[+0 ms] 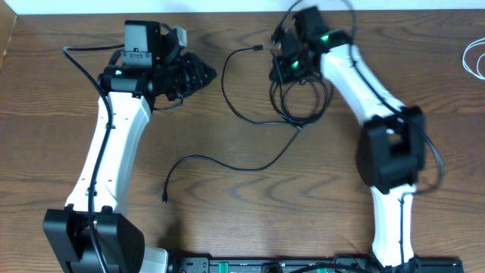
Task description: Untangle cables
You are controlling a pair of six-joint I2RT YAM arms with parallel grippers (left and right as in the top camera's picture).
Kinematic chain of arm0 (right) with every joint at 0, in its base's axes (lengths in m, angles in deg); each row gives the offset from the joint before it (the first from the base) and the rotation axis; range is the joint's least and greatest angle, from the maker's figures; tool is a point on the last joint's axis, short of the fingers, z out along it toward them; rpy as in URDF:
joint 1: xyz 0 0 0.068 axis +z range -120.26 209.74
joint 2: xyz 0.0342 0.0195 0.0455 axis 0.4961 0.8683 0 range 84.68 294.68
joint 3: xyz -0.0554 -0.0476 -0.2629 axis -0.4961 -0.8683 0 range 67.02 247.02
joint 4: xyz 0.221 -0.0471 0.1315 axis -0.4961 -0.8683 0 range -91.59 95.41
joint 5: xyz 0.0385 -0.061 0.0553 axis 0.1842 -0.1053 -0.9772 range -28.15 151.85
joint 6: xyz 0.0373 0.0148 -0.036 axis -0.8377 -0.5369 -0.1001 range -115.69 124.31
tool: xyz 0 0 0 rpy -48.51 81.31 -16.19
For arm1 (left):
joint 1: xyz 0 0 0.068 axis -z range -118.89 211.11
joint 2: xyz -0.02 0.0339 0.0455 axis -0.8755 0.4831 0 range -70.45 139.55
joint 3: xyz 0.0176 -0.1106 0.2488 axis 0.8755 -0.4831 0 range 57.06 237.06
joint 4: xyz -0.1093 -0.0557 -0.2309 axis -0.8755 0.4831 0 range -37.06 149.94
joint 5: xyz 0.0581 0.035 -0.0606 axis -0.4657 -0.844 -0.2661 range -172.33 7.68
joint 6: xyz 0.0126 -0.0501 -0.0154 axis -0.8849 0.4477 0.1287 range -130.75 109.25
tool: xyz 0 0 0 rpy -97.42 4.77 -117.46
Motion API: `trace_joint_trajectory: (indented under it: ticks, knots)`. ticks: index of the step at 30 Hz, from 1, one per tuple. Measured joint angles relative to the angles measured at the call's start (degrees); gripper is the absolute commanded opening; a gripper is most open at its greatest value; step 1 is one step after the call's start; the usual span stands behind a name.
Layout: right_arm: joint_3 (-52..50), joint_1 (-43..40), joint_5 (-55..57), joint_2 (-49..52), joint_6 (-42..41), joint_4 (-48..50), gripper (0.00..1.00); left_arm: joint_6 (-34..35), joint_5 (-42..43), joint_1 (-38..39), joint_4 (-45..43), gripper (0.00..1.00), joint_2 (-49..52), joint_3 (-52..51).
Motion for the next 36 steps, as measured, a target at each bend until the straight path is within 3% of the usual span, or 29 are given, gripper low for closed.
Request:
trace_joint_trajectory:
  ticks: [7,12,27,36]
  knots:
    - [0.48,-2.08,-4.98,-18.6,-0.55,-2.49,0.01,-0.04,0.0,3.1,-0.92,0.55,0.04,0.0]
    - [0.83,-2.38,-8.04,-24.76,-0.94,-4.68,0.01,-0.42,0.0,5.25,-2.91,0.66,0.07,0.0]
    - [0.81,-4.17,-14.6,-29.07,-3.89,-6.47,0.01,-0.61,-0.26,7.48,-4.35,0.69,0.13,0.0]
    - [0.72,-9.57,-17.7,-39.85,-9.27,3.96,0.01,-0.79,-0.33,7.48,-4.35,0.69,0.13,0.0]
